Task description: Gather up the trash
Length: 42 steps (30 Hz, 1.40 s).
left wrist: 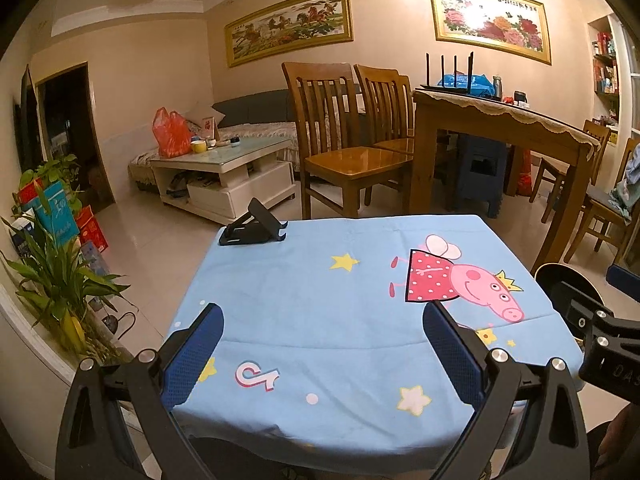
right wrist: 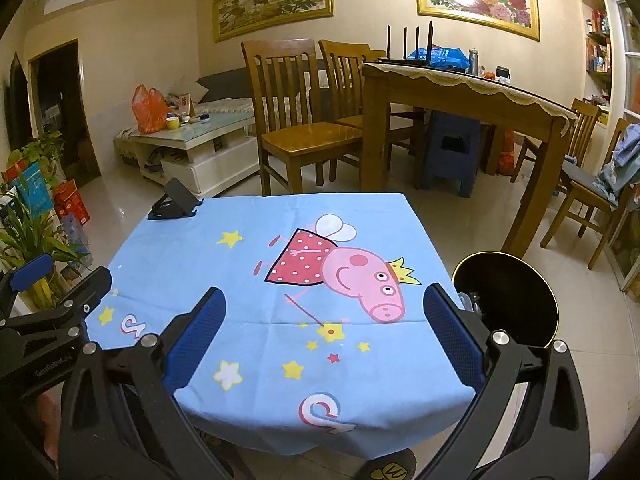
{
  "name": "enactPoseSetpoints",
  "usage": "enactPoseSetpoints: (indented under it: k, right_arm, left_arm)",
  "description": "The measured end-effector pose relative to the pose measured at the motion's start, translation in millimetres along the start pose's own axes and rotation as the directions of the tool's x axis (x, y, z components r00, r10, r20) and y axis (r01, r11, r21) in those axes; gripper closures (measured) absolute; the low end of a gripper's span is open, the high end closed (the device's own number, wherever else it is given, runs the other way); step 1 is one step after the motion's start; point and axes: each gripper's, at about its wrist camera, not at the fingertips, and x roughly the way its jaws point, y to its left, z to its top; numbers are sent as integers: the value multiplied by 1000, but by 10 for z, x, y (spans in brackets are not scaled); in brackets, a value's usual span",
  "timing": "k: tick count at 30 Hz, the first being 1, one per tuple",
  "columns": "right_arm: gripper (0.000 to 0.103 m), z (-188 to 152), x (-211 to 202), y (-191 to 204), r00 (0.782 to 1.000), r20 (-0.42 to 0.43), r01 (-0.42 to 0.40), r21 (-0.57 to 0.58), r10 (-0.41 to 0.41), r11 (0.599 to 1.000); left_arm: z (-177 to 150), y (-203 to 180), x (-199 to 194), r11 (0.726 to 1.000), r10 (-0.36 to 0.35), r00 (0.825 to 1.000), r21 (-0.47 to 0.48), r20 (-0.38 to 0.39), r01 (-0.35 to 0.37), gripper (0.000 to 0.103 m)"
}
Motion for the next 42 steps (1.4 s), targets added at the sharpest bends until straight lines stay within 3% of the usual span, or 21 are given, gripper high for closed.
enactPoseSetpoints:
  k: [42]
  right_arm:
    - [5,-48,-14,34,999,-27,-31,-2,31,1000]
  left_arm:
    - [-44,98,-57,1000,13,1000,-9,23,-12,7]
